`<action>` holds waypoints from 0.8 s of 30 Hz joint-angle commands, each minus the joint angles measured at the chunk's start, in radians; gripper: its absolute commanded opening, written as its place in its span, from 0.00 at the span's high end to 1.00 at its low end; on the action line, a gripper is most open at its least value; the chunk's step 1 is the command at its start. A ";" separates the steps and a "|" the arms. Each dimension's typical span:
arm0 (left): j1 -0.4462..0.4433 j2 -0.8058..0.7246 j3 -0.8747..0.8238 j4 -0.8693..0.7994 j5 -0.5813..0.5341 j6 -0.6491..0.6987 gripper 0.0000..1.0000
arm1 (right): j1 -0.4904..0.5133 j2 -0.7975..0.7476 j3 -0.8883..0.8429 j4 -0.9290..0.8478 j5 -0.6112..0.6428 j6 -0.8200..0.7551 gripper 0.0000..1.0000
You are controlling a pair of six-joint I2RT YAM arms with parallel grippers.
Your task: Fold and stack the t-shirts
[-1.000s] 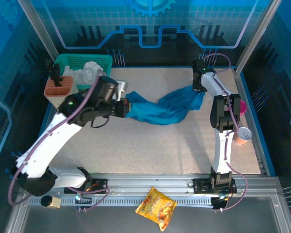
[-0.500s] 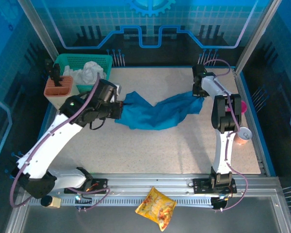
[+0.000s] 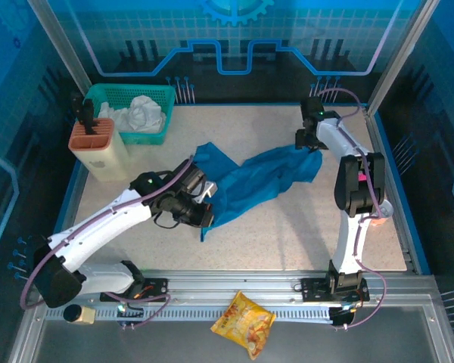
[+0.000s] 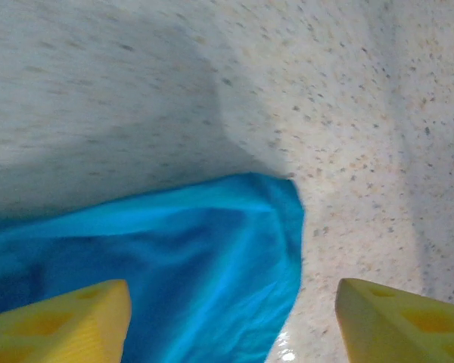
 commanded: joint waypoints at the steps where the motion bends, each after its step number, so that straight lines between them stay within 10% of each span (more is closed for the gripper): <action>1: 0.010 0.011 -0.026 -0.005 -0.081 -0.043 1.00 | 0.117 -0.046 0.075 -0.012 -0.078 -0.147 0.18; 19: 0.131 -0.063 -0.062 -0.032 -0.271 -0.138 1.00 | 0.273 0.335 0.293 -0.090 -0.104 -0.292 0.37; 24: 0.162 -0.073 -0.054 -0.034 -0.290 -0.143 1.00 | 0.254 0.340 0.264 -0.084 -0.110 -0.266 0.75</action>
